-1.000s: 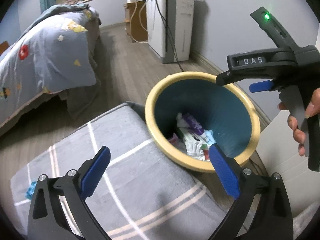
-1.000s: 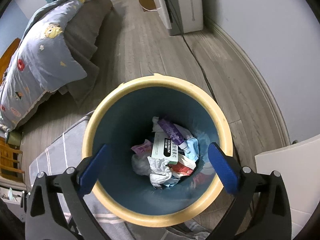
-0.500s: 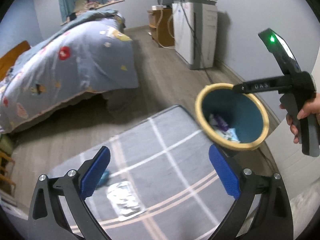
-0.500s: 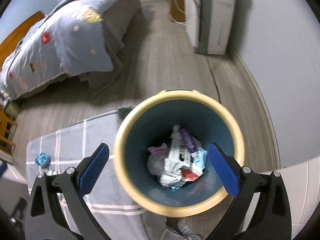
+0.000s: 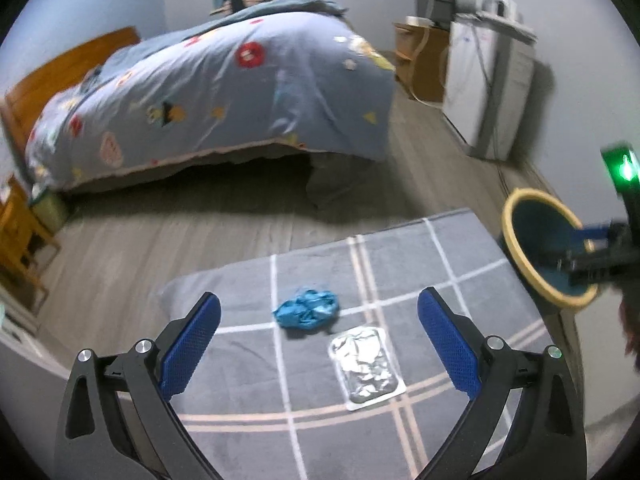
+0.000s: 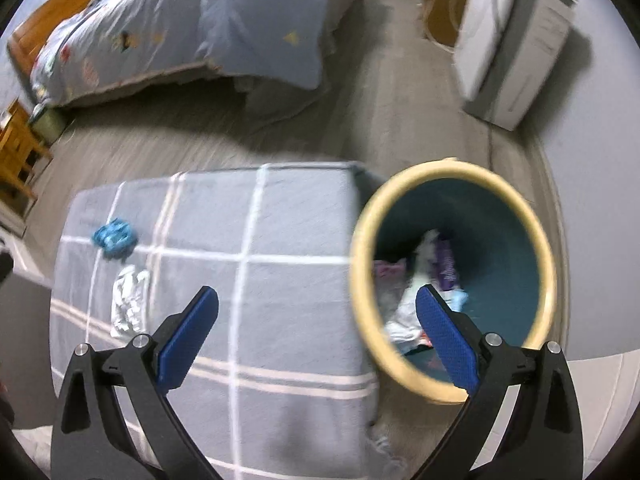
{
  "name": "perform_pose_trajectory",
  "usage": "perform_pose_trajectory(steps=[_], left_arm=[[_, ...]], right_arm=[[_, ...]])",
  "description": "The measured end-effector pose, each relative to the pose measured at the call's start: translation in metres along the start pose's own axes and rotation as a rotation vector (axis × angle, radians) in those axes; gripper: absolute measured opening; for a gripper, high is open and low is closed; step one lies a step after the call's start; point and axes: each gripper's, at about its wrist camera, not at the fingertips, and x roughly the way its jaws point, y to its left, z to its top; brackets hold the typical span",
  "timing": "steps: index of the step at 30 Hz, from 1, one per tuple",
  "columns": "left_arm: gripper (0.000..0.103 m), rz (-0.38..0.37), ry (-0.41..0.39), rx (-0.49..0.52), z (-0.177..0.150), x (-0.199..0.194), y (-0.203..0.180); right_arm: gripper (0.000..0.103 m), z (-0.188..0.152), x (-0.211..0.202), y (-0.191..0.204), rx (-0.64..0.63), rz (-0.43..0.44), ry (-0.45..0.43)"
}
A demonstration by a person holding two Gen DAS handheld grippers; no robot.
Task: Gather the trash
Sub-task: 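Move back to the ottoman and grasp the foil blister pack with the right gripper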
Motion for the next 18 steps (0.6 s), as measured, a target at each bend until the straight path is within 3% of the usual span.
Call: perform_pose_trajectory(steps=[7, 14, 18], left_arm=[[0.098, 0.036, 0.004, -0.014, -0.009, 0.005, 0.032], [0.098, 0.043, -0.018, -0.06, -0.014, 0.008, 0.071], [0.098, 0.022, 0.004, -0.138, -0.021, 0.012, 0.094]], right_arm=[[0.097, -0.007, 0.02, 0.077, -0.008, 0.071, 0.015], [0.097, -0.027, 0.04, 0.153, -0.041, 0.04, -0.085], [0.097, -0.045, 0.073, 0.187, -0.1, 0.037, -0.065]])
